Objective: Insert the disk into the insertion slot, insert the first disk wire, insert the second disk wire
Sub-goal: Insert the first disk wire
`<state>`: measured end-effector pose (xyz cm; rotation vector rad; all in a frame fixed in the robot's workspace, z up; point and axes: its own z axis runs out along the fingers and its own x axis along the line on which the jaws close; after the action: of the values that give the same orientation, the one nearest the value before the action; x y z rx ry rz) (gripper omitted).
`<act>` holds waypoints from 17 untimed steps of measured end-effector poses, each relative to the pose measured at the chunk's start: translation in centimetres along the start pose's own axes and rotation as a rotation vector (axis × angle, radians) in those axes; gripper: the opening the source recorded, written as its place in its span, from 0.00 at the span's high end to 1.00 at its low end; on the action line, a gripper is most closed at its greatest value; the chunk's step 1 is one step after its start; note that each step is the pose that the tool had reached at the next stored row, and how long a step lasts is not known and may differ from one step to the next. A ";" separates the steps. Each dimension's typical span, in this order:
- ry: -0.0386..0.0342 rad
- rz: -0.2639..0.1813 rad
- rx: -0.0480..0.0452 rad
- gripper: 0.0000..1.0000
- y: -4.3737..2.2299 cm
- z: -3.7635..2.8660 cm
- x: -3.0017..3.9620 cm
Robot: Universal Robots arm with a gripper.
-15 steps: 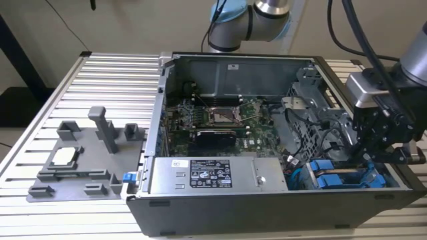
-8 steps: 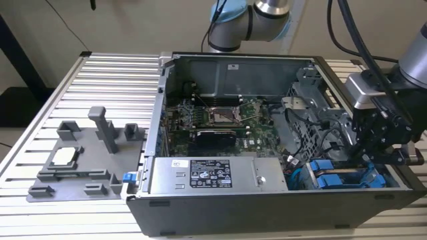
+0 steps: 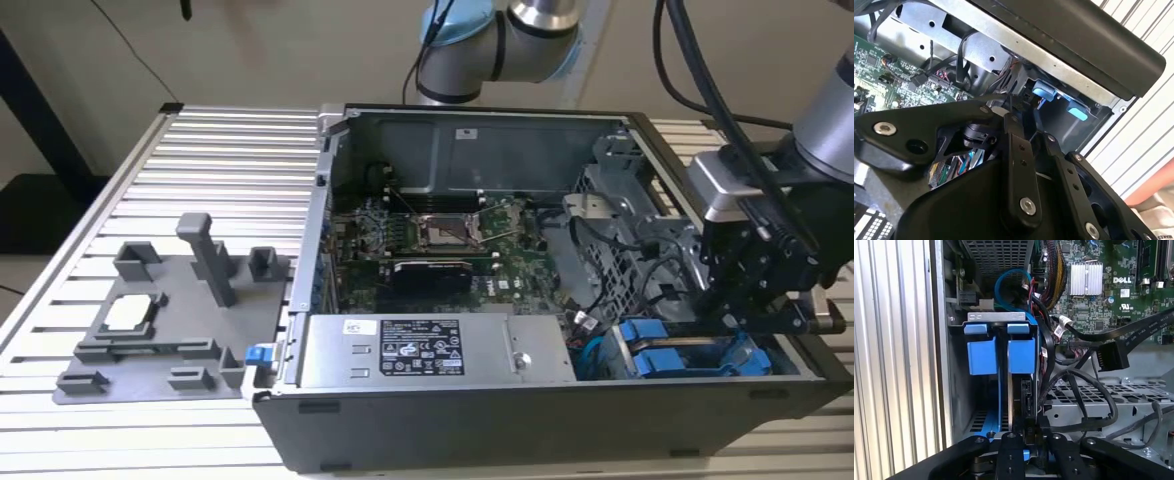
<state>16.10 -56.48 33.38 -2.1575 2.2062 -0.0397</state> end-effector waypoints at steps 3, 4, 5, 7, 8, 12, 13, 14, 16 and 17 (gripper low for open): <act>0.0002 0.000 -0.0008 0.73 -0.01 -0.01 0.00; 0.0001 0.000 -0.0008 0.73 -0.01 -0.06 0.00; 0.0003 0.000 -0.0008 0.73 -0.02 -0.18 -0.01; 0.0001 0.000 -0.0008 0.73 -0.04 -0.60 -0.01; 0.0003 0.000 -0.0008 0.73 -0.06 -0.89 -0.02; 0.0001 0.001 -0.0008 0.73 -0.13 -2.23 -0.05; 0.0000 0.001 -0.0008 0.73 -0.15 -2.59 -0.06; 0.0002 0.001 -0.0008 0.73 -0.17 -2.94 -0.06; 0.0002 0.001 -0.0008 0.73 -0.21 -3.62 -0.08; 0.0002 0.001 -0.0008 0.73 -0.23 -3.96 -0.09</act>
<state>16.10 -56.48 37.35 -2.1573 2.2074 -0.0390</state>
